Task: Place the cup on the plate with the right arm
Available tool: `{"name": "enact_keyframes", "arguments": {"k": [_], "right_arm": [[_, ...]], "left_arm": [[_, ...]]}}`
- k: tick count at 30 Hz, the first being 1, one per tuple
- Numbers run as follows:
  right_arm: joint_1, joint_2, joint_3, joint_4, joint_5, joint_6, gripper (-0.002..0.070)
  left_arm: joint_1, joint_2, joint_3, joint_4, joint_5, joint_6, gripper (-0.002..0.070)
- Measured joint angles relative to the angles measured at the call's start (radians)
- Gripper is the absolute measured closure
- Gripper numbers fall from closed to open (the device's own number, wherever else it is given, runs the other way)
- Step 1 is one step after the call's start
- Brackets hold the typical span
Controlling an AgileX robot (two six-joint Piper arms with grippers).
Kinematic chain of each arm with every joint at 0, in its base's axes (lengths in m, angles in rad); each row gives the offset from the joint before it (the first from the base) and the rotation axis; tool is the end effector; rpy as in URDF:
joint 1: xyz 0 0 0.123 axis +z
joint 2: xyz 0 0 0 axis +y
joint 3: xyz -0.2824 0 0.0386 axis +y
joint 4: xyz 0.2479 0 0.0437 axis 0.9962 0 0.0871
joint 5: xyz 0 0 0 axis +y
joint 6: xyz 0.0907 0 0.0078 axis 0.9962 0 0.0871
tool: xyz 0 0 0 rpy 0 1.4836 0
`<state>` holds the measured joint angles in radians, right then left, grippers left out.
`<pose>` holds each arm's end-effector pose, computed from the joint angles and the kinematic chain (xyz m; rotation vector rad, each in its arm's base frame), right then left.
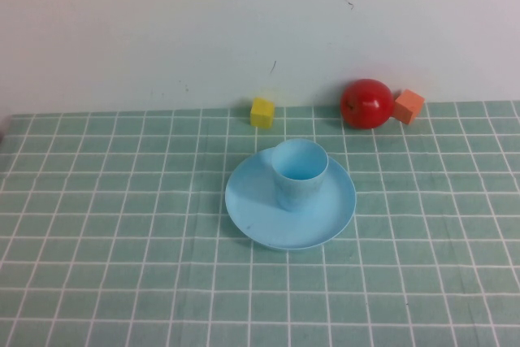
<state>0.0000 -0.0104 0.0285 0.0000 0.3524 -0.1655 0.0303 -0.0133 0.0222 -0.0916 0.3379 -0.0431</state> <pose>0.0532 0.0000 0.1723 -0.1534 1.8493 -0.1151 0.0534 -0.0012 0.1760 -0.1248 1.8258 -0.0976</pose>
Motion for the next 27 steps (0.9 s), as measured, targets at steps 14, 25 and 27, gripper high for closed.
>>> {"name": "enact_keyframes", "arguments": {"k": [14, 25, 27], "right_arm": [[0.0, 0.0, 0.0, 0.0, 0.0, 0.014, 0.0679], [-0.02, 0.0, 0.0, 0.006, 0.0, 0.024, 0.0679], [-0.02, 0.0, 0.0, 0.006, 0.0, 0.024, 0.0679]], "left_arm": [[0.0, 0.0, 0.0, 0.0, 0.0, 0.0, 0.0678], [0.0, 0.0, 0.0, 0.0, 0.0, 0.0, 0.0678], [0.0, 0.0, 0.0, 0.0, 0.0, 0.0, 0.0678]]}}
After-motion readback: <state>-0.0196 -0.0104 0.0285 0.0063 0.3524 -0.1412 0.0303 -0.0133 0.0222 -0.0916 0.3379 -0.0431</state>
